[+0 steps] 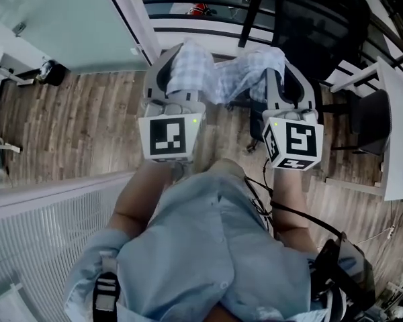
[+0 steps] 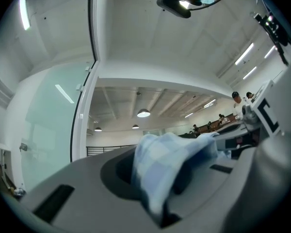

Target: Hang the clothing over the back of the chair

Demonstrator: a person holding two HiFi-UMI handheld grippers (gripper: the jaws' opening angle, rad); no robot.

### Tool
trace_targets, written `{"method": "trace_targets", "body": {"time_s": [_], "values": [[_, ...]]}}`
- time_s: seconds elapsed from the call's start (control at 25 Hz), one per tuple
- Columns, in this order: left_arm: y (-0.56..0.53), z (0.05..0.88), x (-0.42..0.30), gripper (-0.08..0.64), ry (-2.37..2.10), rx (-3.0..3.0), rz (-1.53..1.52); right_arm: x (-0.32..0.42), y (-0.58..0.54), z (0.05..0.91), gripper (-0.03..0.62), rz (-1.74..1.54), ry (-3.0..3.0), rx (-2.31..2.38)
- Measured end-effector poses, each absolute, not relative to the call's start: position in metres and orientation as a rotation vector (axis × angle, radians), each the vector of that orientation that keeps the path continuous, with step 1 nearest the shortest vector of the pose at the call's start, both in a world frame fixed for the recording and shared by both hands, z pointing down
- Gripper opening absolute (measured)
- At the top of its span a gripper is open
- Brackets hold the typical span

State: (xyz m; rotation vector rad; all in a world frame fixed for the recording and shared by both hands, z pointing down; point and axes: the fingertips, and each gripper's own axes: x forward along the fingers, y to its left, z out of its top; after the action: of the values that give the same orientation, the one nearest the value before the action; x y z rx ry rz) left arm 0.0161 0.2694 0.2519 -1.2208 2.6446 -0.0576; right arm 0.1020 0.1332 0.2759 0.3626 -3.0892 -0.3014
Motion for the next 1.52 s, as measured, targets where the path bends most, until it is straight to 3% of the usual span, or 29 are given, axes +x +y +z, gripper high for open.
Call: {"method": "trace_targets", "body": {"time_s": [0.36, 1.0, 1.52], "values": [[0.217, 0.275, -0.039, 0.029, 2.626, -1.34, -0.06, 0.056, 0.088, 0.288, 0.052, -0.29, -3.053, 0.47], [0.064, 0.265, -0.198, 0.029, 2.527, -1.541, -0.02, -0.076, -0.041, 0.285, 0.052, -0.265, -2.99, 0.67], [-0.032, 0.225, -0.217, 0.029, 2.334, -1.713, 0.046, -0.08, -0.111, 0.249, 0.052, -0.325, -2.951, 0.914]]}}
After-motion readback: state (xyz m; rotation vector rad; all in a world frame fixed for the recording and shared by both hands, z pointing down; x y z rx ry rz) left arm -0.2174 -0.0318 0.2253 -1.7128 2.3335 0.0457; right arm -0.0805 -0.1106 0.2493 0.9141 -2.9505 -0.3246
